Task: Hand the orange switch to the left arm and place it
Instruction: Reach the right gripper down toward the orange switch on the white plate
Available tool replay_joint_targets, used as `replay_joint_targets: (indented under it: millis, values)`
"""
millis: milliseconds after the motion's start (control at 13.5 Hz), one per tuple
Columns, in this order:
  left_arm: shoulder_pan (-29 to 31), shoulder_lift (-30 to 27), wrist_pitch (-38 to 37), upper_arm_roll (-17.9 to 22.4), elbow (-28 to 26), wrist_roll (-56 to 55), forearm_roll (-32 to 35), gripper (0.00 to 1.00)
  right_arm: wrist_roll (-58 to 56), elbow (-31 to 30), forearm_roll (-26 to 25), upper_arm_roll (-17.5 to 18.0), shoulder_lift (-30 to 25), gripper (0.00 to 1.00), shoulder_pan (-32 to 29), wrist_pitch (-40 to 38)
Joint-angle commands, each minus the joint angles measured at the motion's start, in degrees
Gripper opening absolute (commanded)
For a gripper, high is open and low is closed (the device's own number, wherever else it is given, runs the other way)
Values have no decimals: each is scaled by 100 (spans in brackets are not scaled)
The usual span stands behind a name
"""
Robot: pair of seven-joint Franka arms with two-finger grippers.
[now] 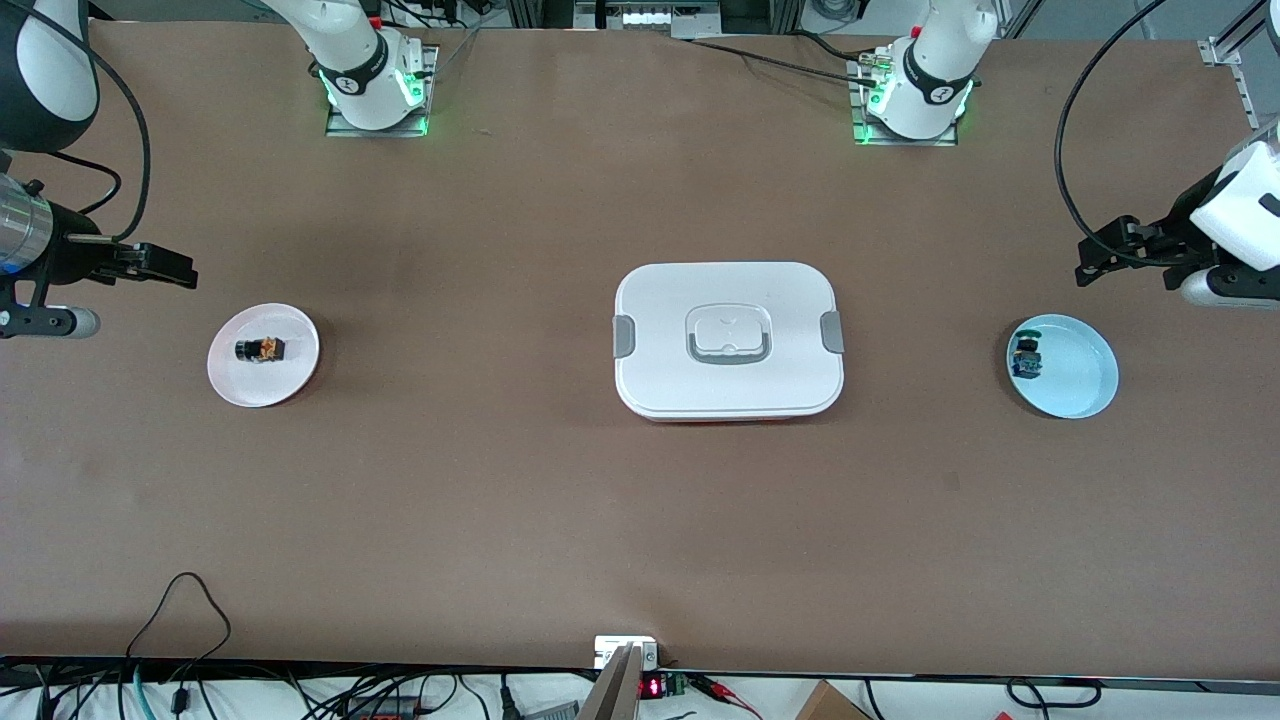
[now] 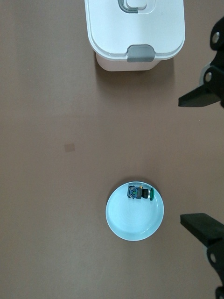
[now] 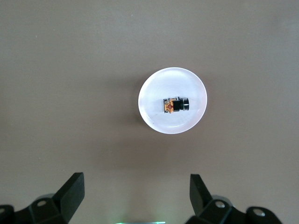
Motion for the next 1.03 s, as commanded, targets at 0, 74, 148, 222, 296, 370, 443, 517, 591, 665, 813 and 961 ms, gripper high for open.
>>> replay_joint_targets:
  millis: [0, 74, 148, 222, 296, 370, 443, 517, 591, 665, 813, 961]
  values:
    - [2, 79, -97, 8, 164, -57, -28, 100, -14, 80, 18, 11, 167, 100, -16, 164]
    - [2, 79, -97, 8, 164, -57, -28, 100, -58, 71, 18, 20, 220, 100, -25, 304]
    - [11, 79, -97, 8, 164, -57, -28, 100, -67, 80, 18, 20, 290, 100, -25, 358]
    - [2, 79, -97, 8, 164, -57, -28, 100, -67, 80, 18, 20, 335, 100, -25, 384]
    - [2, 79, -97, 8, 164, -66, -28, 100, -76, 80, 1, 20, 405, 100, -25, 480]
    - [2, 79, -97, 8, 164, -66, -19, 100, -76, 19, -8, 11, 510, 100, -17, 690]
    - [2, 79, -97, 8, 164, -75, -19, 100, -93, -225, -25, 11, 511, 100, -8, 979]
    - [2, 79, -97, 8, 164, -75, -19, 100, -102, -428, -78, 11, 511, 100, -42, 1226]
    - [-7, 79, -97, 8, 164, -83, -11, 100, -120, -656, -113, 11, 537, 100, -182, 1550]
    - [-7, 87, -97, 0, 164, -127, -2, 100, -120, -928, -105, 11, 546, 100, -323, 1893]
    - [-15, 87, -97, -53, 164, -145, 181, 100, -120, -1359, -114, 11, 572, 100, -446, 2307]
    - [-51, 87, -97, -62, 164, -276, 306, 100, -137, -1694, -122, 11, 660, 100, -508, 2650]
